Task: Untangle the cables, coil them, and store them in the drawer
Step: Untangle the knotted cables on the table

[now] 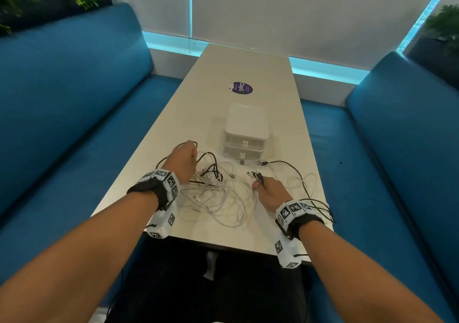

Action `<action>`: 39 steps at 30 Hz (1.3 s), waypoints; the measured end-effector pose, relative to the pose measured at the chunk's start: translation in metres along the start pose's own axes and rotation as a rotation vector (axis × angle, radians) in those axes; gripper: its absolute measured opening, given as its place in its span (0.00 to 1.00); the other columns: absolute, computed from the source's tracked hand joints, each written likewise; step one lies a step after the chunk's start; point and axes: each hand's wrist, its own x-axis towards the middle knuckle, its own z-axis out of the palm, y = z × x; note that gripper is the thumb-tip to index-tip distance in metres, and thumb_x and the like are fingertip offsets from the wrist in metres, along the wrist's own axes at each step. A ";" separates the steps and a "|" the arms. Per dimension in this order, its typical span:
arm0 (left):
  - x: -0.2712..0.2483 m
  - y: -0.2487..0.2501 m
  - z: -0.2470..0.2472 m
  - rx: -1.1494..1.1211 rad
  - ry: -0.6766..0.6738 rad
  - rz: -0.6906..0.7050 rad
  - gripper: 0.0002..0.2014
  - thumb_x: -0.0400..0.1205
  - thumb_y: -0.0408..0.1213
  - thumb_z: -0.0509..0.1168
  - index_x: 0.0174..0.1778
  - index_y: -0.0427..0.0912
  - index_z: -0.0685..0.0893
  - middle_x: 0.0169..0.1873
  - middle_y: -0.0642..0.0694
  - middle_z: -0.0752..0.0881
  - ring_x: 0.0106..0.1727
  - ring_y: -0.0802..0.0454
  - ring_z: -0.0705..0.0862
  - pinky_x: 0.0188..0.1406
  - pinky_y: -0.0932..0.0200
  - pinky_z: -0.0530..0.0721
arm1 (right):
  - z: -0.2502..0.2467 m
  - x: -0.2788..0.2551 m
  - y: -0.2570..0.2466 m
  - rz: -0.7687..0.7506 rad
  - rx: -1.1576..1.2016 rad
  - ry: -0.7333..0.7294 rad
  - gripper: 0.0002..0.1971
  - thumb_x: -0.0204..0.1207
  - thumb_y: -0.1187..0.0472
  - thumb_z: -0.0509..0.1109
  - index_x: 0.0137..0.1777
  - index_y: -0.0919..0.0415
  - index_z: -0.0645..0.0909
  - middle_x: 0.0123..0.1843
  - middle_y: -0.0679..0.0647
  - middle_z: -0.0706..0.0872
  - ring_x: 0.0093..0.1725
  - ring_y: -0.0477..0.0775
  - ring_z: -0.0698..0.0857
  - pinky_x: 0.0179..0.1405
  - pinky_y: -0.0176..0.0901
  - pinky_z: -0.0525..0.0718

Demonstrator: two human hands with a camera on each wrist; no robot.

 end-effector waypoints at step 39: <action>-0.013 0.104 -0.001 0.621 -0.002 0.554 0.02 0.84 0.37 0.58 0.48 0.48 0.75 0.40 0.49 0.80 0.39 0.44 0.77 0.49 0.49 0.74 | -0.003 -0.008 0.004 0.054 0.168 0.101 0.17 0.87 0.62 0.53 0.57 0.61 0.85 0.55 0.59 0.85 0.54 0.62 0.84 0.46 0.41 0.74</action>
